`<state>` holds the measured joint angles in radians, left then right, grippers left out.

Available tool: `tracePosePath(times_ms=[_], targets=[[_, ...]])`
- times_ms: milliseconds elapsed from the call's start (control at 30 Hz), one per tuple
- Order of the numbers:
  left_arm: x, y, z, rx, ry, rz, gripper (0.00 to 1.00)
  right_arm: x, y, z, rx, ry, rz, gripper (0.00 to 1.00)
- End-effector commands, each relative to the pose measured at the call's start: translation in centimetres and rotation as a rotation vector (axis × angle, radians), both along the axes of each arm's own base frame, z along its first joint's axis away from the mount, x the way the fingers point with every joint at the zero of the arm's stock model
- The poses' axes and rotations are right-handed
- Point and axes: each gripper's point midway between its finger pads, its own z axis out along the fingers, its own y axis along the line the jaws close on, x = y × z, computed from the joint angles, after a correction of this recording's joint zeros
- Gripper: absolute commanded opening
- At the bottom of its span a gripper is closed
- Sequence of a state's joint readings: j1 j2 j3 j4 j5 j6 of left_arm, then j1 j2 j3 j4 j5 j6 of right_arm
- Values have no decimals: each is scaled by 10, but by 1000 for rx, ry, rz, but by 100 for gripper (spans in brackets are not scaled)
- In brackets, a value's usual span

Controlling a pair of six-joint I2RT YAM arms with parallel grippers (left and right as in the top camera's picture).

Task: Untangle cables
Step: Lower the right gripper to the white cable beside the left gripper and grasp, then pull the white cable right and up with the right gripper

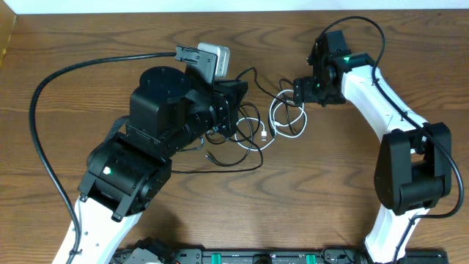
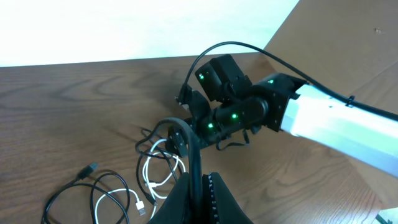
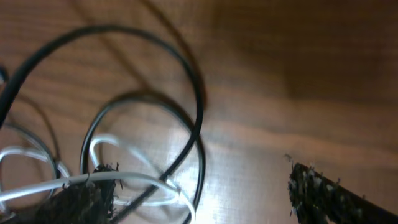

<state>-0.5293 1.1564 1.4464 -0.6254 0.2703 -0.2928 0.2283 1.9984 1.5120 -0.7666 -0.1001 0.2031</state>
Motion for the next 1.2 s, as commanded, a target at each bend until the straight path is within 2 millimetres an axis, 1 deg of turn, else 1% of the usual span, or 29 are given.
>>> tracePosePath(times_ms=[0, 133, 233, 333, 433, 500, 567, 600, 667, 767, 833, 867, 900, 967, 1033, 1100, 1167], targets=[[0, 2, 9, -13, -15, 13, 7, 7, -1, -8, -21, -40, -1, 87], [0, 2, 9, -13, -15, 13, 8, 21, 8, -9, 2, -120, 1, 87], [0, 2, 9, -13, -15, 13, 8, 26, 18, -13, 16, -172, 18, 91], [0, 2, 9, -13, -15, 13, 7, 29, 23, -21, 5, -220, 25, 91], [0, 2, 9, -13, -15, 13, 7, 33, 9, -30, -87, -273, -43, 90], [0, 2, 9, -13, -15, 13, 7, 33, -2, -34, -135, -295, -107, 93], [0, 2, 9, -14, -15, 13, 8, 33, -9, -38, -165, -310, -127, 93], [0, 2, 9, -14, -15, 13, 7, 32, -11, -40, -170, -311, -130, 90], [0, 2, 9, -14, -15, 13, 7, 30, -13, -43, -173, -310, -133, 71], [0, 2, 9, -14, -15, 13, 7, 29, -13, -43, -167, -306, -143, 39], [0, 2, 9, -13, -15, 13, 7, 29, -11, -43, -154, -304, -153, 23], [0, 2, 9, -13, -15, 13, 7, 30, -10, -42, -145, -303, -150, 17], [0, 2, 9, -13, -15, 13, 7, 29, -7, -39, -132, -302, -144, 11], [0, 2, 9, -13, -15, 13, 8, 31, -6, -30, -123, -314, -144, 8], [0, 2, 8, -13, -14, 13, 8, 34, -6, -10, -112, -343, -149, 4], [1, 2, 7, -11, -12, 13, 8, 39, -9, 19, -95, -389, -163, 1], [1, 2, 7, -9, -10, 17, 8, 42, -13, 59, -69, -459, -183, 1]])
